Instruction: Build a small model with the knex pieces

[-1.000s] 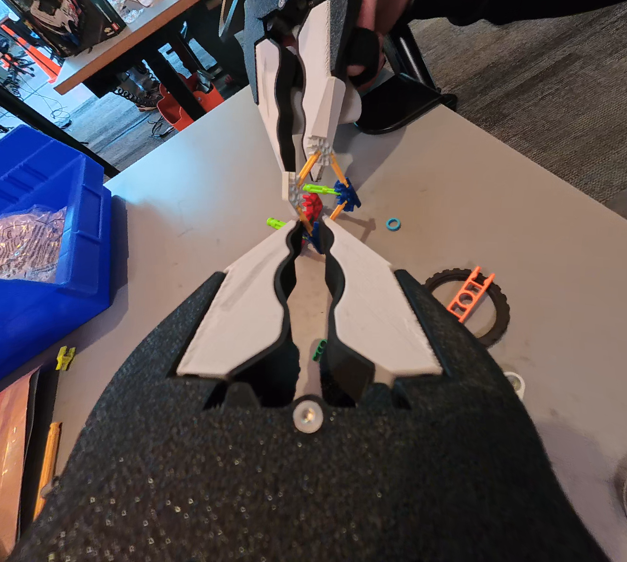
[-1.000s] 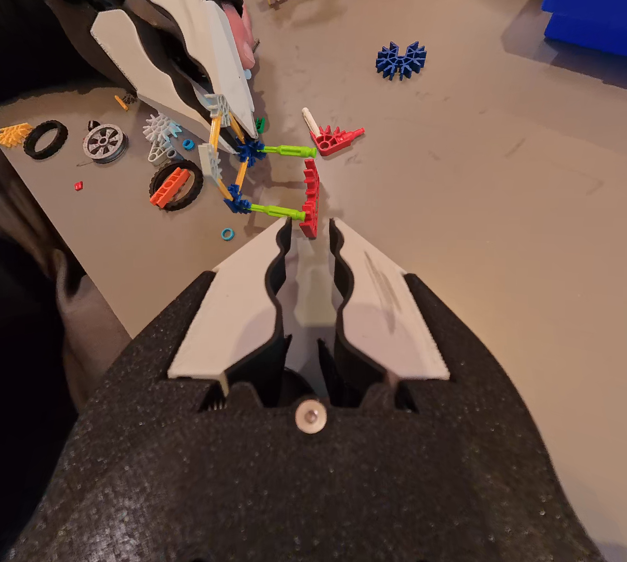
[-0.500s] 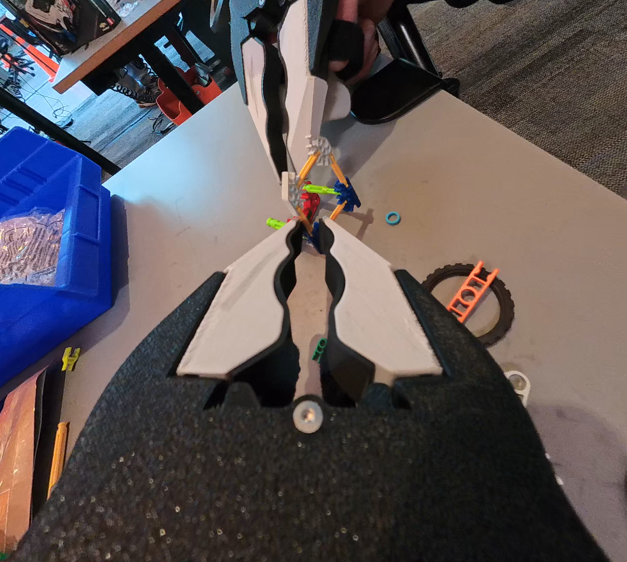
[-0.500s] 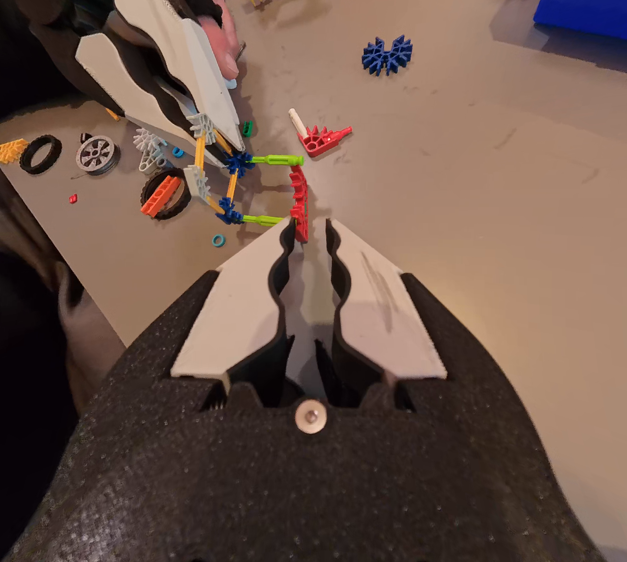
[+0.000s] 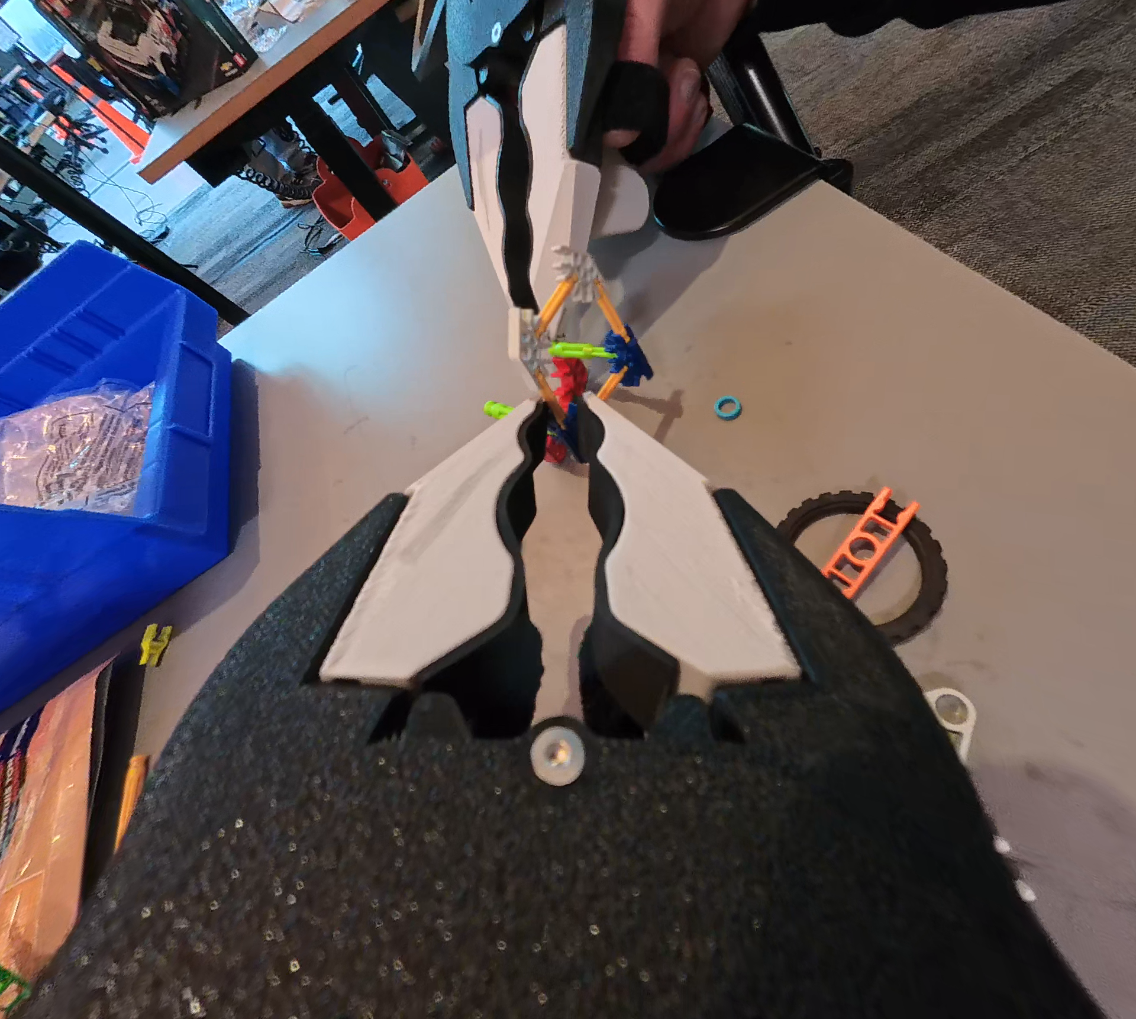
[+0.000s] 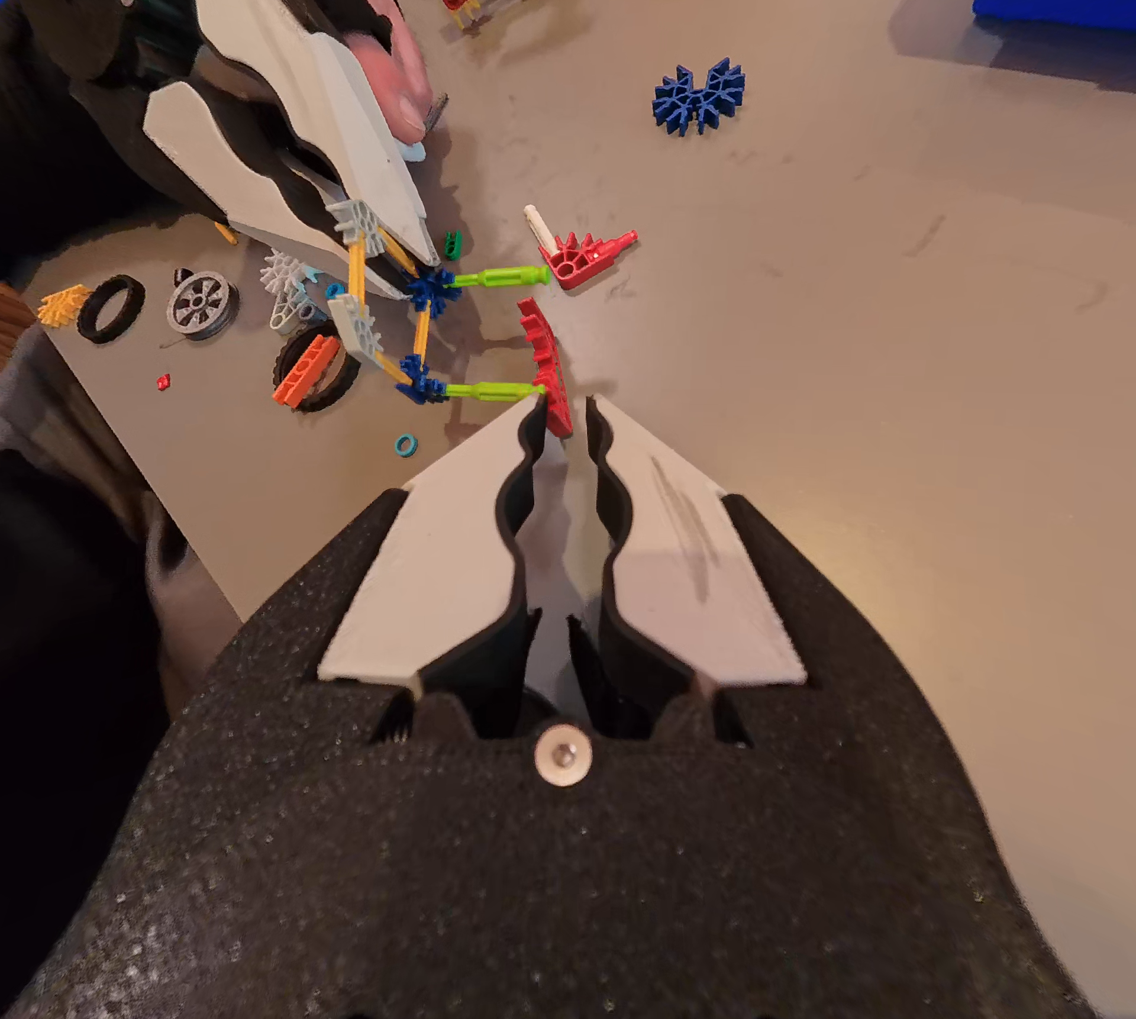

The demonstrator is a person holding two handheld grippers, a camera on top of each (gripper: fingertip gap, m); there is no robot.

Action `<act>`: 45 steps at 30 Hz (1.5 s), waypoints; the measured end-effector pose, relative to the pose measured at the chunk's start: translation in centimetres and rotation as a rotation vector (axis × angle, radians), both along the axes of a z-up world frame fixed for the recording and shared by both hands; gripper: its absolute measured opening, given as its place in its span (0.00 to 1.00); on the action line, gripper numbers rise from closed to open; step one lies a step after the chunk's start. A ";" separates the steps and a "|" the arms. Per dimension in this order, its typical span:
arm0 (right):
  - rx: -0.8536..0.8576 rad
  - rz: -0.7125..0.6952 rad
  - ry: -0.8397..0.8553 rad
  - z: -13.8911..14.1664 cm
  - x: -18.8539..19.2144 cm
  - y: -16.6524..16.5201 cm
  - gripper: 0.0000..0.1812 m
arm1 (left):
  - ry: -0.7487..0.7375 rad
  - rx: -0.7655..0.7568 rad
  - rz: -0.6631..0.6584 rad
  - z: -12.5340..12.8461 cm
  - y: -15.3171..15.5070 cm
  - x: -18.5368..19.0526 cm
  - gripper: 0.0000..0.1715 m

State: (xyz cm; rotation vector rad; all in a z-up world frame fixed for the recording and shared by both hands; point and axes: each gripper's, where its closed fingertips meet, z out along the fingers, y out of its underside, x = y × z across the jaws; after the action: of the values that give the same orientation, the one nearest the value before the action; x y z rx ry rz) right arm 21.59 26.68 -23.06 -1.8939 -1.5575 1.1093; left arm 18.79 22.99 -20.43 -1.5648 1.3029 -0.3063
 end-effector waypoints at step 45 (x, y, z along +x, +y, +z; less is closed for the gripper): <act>0.228 0.050 -0.093 -0.7 0.4 1.1 0.12 | -0.047 0.007 0.042 1.2 -1.0 -0.1 0.04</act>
State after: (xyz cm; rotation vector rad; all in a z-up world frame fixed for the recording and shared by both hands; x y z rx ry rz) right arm 21.95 27.78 -23.81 -1.7840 -1.7111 0.8327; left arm 18.68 22.00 -19.20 -1.5681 1.2322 -0.3092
